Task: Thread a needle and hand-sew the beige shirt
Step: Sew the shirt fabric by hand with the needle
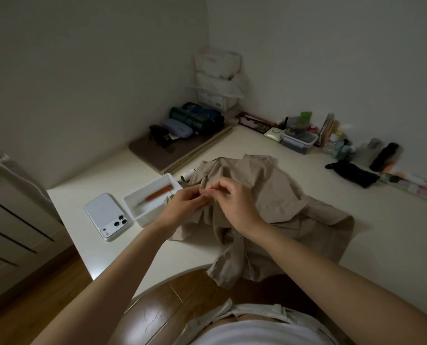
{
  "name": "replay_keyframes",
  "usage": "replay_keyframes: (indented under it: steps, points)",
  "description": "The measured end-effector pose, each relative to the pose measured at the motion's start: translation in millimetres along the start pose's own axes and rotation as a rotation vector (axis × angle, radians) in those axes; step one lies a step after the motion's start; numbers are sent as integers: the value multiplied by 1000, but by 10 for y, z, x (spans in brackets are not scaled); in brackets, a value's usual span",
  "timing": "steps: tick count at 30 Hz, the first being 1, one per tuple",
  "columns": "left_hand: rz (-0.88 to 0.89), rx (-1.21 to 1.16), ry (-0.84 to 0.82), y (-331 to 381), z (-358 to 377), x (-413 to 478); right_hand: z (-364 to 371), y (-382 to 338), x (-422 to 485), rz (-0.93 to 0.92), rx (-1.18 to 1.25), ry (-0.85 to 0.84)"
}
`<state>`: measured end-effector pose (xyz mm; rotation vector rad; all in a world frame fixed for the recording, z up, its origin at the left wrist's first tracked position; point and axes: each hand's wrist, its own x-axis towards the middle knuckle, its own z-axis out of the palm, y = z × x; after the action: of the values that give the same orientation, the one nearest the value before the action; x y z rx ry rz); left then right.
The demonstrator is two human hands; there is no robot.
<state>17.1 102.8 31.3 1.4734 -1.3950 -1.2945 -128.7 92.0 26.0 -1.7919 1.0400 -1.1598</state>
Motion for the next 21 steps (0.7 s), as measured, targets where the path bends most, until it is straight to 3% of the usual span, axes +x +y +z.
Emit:
replay_keyframes:
  steps: [5, 9, 12, 14, 17, 21]
  points:
    - [-12, 112, 105, -131, -38, 80, -2, -116, 26, 131, 257, 4]
    - [79, 432, 289, -207, -56, 121, -86, -127, 68, 242, 394, -39]
    - [205, 575, 132, -112, -51, 80, -163, -102, 105, 282, 351, -41]
    - [196, 503, -98, 42, 0, -5, -210, -80, 154, 289, 334, -21]
    - [116, 192, -371, 157, 45, -87, -286, 2, 231, 315, 343, 7]
    - [155, -164, -406, 103, -59, -56, -441, 210, 269, 374, 274, 69]
